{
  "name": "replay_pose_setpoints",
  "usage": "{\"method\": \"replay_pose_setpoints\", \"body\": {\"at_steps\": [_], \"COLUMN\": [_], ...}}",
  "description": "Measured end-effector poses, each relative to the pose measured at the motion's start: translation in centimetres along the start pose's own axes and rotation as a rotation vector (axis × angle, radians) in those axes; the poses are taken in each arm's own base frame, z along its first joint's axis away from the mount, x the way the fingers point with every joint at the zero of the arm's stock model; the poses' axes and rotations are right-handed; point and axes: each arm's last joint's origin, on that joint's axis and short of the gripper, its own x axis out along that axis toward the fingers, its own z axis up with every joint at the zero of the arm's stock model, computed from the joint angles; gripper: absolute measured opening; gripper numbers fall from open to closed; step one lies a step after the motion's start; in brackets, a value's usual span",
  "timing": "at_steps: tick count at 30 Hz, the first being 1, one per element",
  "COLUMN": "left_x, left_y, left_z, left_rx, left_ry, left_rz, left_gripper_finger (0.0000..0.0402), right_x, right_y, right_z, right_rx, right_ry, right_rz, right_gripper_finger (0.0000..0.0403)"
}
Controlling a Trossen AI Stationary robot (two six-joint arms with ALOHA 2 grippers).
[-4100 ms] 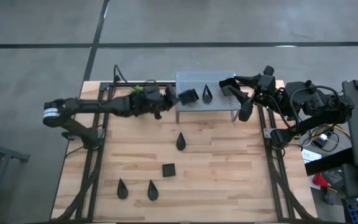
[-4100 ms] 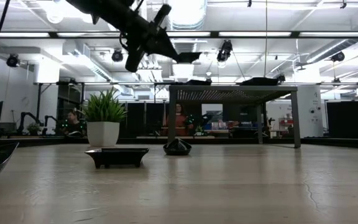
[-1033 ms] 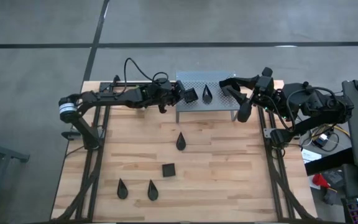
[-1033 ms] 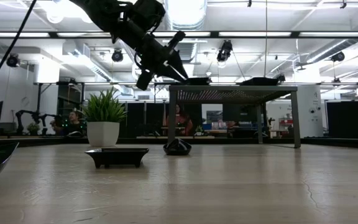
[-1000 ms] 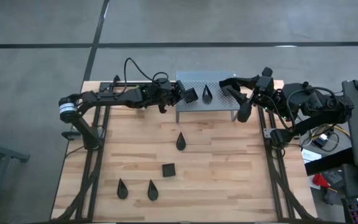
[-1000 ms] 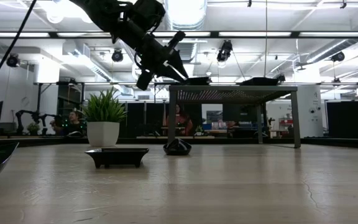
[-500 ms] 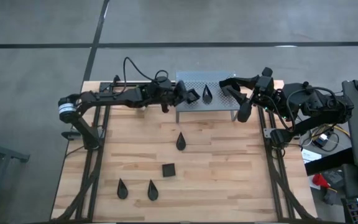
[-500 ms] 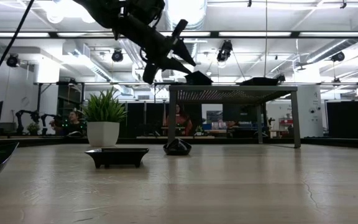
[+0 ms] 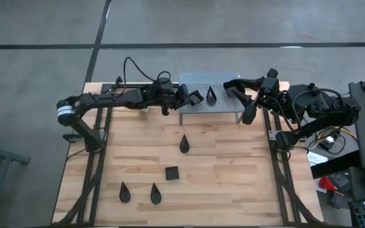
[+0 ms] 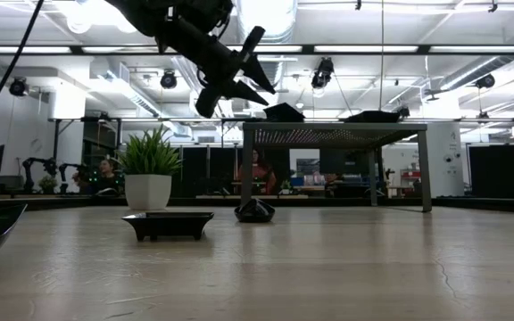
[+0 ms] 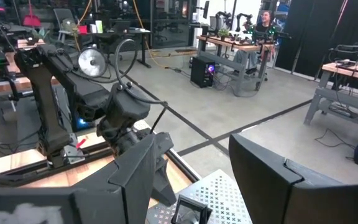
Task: Pick & Place Mini shaped plates
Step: Stack the black square plate on top of the black square plate on the shelf
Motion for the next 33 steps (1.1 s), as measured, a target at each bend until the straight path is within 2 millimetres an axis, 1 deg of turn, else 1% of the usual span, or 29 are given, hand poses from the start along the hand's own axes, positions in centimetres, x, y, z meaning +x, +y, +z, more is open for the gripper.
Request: {"method": "replay_pose_setpoints", "body": {"at_steps": [4,7,11,14,23,26,33], "left_x": [-1.0,-1.1,-0.8,-0.5,-0.5,-0.2,0.2], "left_y": [-0.6,-0.5,-0.1,0.1,0.1,0.4,0.7], "left_z": [0.7,1.3,1.8,1.8,2.4,2.5,2.5], "left_rx": [0.025,0.031,0.025,0.018,0.026,0.020,0.001], "left_ry": [-0.048,-0.080,-0.087,-0.074,-0.091,-0.094,-0.085], "left_rz": [-0.026,-0.019,0.001,0.007,0.006,0.015,0.022], "left_gripper_finger": [0.0104,0.0104,0.0104,0.0104,0.0104,0.0103,0.0103], "right_x": [0.0,0.0,0.0,0.0,0.1,0.1,0.1], "right_y": [0.0,0.0,0.0,0.0,0.1,0.1,0.1], "right_z": [0.0,0.0,0.0,-0.1,-0.2,-0.2,-0.3], "right_rx": [0.000,0.000,-0.001,-0.002,0.002,-0.001,-0.003], "right_ry": [0.000,0.000,0.000,0.002,0.003,0.003,0.007], "right_rz": [0.000,0.000,0.000,0.000,-0.001,0.000,-0.001], "right_gripper_finger": [0.0201,0.0201,0.0201,0.0201,0.0201,0.0201,0.0201]}}
